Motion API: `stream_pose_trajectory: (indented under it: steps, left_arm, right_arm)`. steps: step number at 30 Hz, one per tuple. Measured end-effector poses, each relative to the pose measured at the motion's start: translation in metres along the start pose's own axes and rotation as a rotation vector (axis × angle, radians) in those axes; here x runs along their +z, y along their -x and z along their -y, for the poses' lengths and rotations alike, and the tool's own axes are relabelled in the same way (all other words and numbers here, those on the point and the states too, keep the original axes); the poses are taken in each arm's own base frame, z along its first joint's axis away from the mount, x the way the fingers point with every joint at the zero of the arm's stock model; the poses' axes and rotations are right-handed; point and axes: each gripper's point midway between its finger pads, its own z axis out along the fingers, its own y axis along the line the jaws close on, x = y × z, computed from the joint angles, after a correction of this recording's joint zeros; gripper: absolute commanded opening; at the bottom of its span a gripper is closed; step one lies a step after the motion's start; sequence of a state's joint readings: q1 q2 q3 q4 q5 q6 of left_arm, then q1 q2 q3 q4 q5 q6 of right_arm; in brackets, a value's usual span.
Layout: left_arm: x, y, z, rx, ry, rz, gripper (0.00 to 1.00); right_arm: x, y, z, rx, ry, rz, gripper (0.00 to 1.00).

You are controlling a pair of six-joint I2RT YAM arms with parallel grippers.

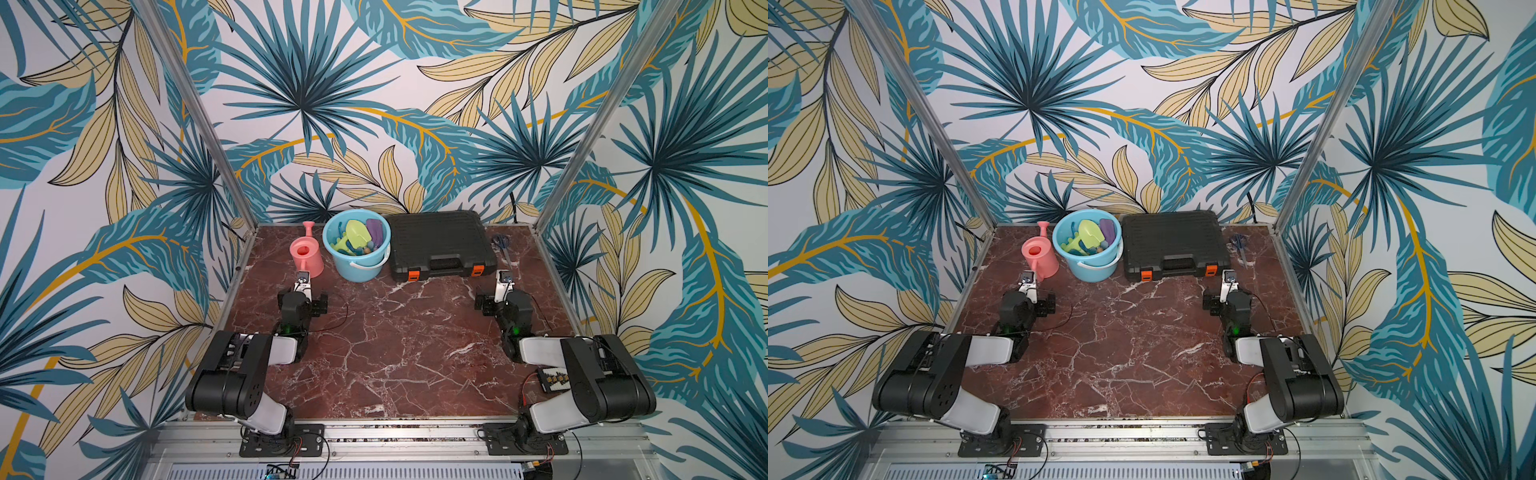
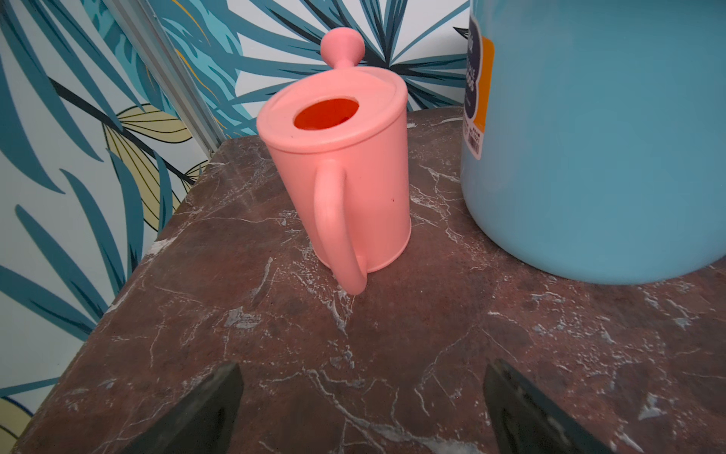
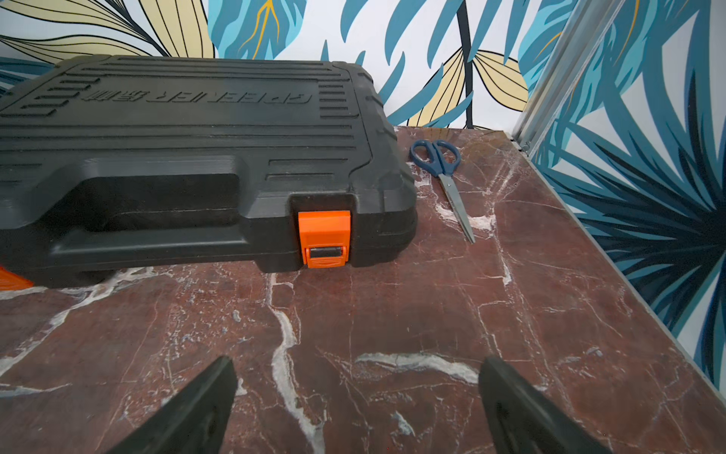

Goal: Organize the gardening tools
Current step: Reset both arms

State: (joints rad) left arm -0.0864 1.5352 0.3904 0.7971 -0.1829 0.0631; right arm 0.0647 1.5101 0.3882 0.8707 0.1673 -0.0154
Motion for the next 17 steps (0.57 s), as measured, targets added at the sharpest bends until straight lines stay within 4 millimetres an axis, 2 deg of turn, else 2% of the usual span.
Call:
stream_pose_trajectory:
  steps: [17]
  left_arm:
    - [0.0,0.0002,0.0014,0.0,-0.009,0.001,1.0]
  right_arm:
    - [0.0001,0.0,0.0005,0.0,-0.001,0.0,1.0]
